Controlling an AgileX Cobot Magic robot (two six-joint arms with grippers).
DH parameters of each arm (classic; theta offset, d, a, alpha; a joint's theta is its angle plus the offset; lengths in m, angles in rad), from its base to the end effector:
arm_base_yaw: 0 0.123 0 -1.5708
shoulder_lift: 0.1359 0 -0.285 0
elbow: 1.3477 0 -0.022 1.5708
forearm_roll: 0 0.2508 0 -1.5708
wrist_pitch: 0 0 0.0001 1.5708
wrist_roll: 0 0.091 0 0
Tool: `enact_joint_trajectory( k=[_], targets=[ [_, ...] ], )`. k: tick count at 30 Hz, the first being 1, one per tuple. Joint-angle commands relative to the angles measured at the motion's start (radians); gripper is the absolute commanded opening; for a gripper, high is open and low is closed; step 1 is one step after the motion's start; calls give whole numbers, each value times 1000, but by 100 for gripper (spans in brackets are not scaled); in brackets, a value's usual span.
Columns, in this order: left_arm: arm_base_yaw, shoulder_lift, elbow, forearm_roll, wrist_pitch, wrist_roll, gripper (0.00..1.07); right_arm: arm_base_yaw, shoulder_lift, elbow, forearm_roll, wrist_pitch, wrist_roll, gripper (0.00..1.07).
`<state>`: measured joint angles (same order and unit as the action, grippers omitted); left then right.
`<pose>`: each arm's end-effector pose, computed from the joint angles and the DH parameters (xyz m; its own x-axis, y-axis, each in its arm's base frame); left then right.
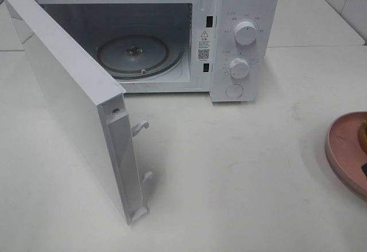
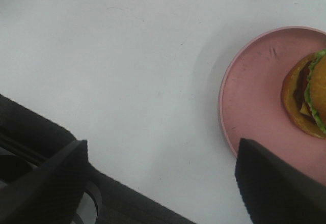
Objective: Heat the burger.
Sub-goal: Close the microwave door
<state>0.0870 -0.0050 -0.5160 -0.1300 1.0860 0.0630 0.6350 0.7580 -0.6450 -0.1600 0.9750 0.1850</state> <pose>-0.0080 -0.0112 0.2802 -0.4550 -0.0375 -0.8897 0.0163 0.9986 -0.0505 0.1052 0.0626 0.2850 -0.7223 -0.4158 -0.5527 -0.4640 0.8839 -0.0586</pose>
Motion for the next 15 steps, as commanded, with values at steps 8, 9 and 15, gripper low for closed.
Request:
enact_joint_trajectory(
  k=[8, 9, 15],
  targets=[
    [3, -5, 0, -3, -12, -4, 98, -6, -256, 0, -5, 36, -21, 76],
    [3, -5, 0, -3, -12, -4, 98, -15, -300, 1, -5, 36, -21, 76],
    [3, -5, 0, -3, -12, -4, 98, -100, -371, 20, 5, 34, -23, 76]
  ],
)
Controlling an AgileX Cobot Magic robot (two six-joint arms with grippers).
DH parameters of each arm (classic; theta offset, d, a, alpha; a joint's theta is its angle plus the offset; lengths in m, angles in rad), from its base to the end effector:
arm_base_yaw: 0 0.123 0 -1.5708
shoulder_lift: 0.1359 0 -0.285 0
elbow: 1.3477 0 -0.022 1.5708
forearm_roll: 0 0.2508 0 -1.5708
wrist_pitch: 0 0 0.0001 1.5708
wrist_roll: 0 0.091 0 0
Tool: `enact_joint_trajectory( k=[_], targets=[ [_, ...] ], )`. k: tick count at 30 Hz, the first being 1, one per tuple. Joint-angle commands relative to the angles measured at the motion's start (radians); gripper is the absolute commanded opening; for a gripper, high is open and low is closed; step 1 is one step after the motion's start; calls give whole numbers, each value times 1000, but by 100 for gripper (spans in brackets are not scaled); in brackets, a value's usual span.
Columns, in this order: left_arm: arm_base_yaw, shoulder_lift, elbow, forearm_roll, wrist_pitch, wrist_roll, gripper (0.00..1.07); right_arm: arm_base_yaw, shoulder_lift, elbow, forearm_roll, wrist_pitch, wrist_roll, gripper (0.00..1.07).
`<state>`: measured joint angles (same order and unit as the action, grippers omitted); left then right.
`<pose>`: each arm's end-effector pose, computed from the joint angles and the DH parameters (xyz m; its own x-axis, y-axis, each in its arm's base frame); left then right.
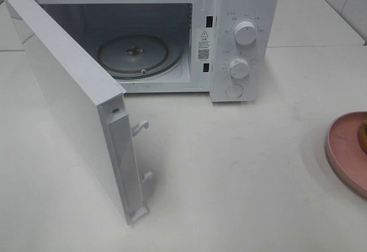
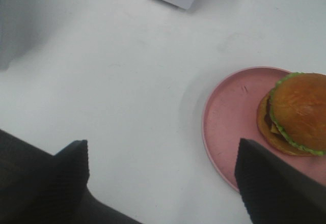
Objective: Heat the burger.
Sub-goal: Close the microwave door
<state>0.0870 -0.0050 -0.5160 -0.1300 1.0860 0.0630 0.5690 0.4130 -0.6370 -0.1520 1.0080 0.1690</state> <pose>-0.0080 -0.0112 0.2802 -0.4550 -0.0375 -0.8897 0.0163 0.9986 -0.0505 0.0554 0.0216 0.3118 -0.5746 -0.2647 -0.7744 -0.4026 0.9153 -0.0141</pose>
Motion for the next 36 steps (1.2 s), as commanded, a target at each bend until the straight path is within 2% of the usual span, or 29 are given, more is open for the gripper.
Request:
enact_joint_trajectory(
  k=[1, 8, 22, 28, 36],
  targets=[
    [3, -5, 0, -3, -12, -4, 98, -82, -67, 31, 0, -3, -16, 76],
    [3, -5, 0, -3, -12, -4, 98, -227, -224, 122, 32, -27, -20, 76],
    [3, -5, 0, -3, -12, -4, 98, -375, -446, 135, 42, -10, -60, 76],
    [3, -5, 0, -3, -12, -4, 98, -427, -449, 138, 58, -11, -84, 76],
    [3, -5, 0, -3, -12, -4, 98, -452, -449, 138, 69, -11, -98, 76]
  ],
)
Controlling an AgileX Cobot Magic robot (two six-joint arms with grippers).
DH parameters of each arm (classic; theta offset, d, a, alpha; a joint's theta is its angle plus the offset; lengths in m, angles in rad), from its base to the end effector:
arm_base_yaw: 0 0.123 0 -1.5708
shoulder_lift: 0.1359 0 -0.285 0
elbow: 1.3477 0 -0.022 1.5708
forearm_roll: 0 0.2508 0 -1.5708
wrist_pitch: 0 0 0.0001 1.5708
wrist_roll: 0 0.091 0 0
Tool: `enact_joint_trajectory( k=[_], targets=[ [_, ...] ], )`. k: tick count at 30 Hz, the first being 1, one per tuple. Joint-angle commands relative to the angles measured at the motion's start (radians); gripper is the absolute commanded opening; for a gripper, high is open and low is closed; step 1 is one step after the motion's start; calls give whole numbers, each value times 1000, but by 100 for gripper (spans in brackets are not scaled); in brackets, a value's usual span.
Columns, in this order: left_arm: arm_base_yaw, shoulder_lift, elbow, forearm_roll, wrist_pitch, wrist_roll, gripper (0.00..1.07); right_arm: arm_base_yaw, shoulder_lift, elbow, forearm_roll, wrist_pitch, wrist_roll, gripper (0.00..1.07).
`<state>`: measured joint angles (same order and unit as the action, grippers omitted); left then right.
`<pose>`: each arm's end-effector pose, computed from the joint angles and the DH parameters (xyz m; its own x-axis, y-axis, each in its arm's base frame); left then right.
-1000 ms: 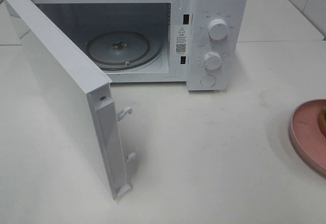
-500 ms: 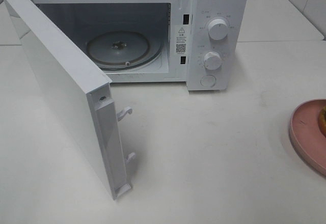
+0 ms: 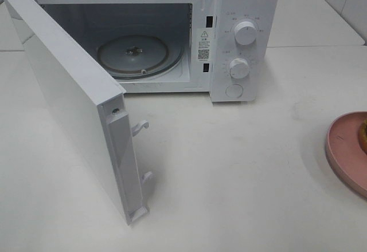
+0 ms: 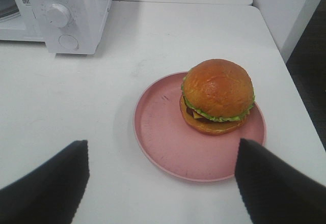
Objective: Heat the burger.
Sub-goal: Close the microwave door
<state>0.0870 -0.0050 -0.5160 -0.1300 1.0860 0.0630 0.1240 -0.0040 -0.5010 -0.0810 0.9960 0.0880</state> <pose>-0.0080 -0.0112 0.2802 -0.4550 -0.0375 -0.8897 0.0163 0.9986 -0.0505 -0.0024 -0.0065 0.2831 -0.3909 -0.0046 -0.9204 -0.0443 0.9989 0.0138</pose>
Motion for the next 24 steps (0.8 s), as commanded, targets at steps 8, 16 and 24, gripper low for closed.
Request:
enact_joint_trajectory(
  k=[8, 16, 24],
  targets=[
    [3, -5, 0, -3, -12, -4, 98, -7, -32, 2, -2, 1, -17, 76],
    [3, -5, 0, -3, -12, -4, 98, -7, -32, 2, -2, 1, -17, 76],
    [3, -5, 0, -3, -12, -4, 98, -7, -32, 2, -2, 1, -17, 76]
  ],
)
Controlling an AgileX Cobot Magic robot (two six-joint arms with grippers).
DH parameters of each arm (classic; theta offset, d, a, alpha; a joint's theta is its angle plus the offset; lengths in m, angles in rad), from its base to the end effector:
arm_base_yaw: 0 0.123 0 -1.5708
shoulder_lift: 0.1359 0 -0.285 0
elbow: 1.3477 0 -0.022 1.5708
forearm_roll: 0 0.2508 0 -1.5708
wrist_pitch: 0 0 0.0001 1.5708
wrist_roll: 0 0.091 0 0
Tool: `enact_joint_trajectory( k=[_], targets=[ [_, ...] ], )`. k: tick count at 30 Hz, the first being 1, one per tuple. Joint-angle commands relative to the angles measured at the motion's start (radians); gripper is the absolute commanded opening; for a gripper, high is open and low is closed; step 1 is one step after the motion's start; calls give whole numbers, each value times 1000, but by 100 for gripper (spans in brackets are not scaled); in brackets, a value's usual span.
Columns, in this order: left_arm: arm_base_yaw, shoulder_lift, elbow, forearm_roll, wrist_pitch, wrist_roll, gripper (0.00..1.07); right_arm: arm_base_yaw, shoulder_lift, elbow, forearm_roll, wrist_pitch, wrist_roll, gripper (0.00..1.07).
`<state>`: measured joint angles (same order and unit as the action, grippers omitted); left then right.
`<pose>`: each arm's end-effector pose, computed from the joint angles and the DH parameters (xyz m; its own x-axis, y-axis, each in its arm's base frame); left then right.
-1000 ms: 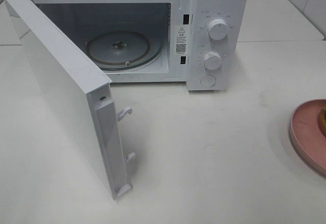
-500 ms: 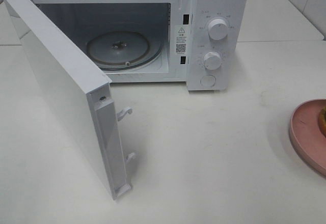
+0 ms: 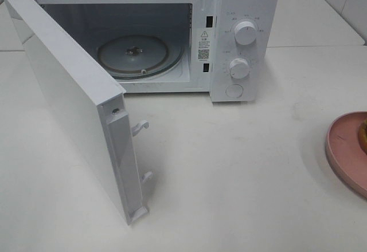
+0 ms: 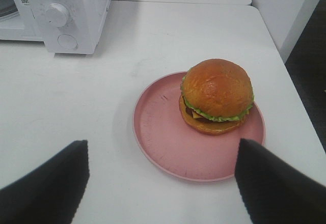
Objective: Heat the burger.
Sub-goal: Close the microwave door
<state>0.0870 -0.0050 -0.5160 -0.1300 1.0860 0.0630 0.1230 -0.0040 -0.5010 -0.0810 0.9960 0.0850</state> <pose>-0.0080 -0.0112 0.2802 -0.4550 -0.0375 -0.8897 0.0163 0.9986 -0.0505 -0.0024 -0.0065 0.2831 -0.3907 -0.0072 -0.9205 -0.0445 0.9990 0.0110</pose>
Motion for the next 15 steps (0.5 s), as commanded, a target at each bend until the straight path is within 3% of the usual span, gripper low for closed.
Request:
enact_joint_trajectory(
  k=[1, 15],
  targets=[
    [3, -5, 0, -3, -12, -4, 98, -6, -32, 2, -2, 1, -14, 76],
    [3, -5, 0, -8, -12, -4, 98, -6, -32, 2, -2, 1, -14, 76]
  ],
)
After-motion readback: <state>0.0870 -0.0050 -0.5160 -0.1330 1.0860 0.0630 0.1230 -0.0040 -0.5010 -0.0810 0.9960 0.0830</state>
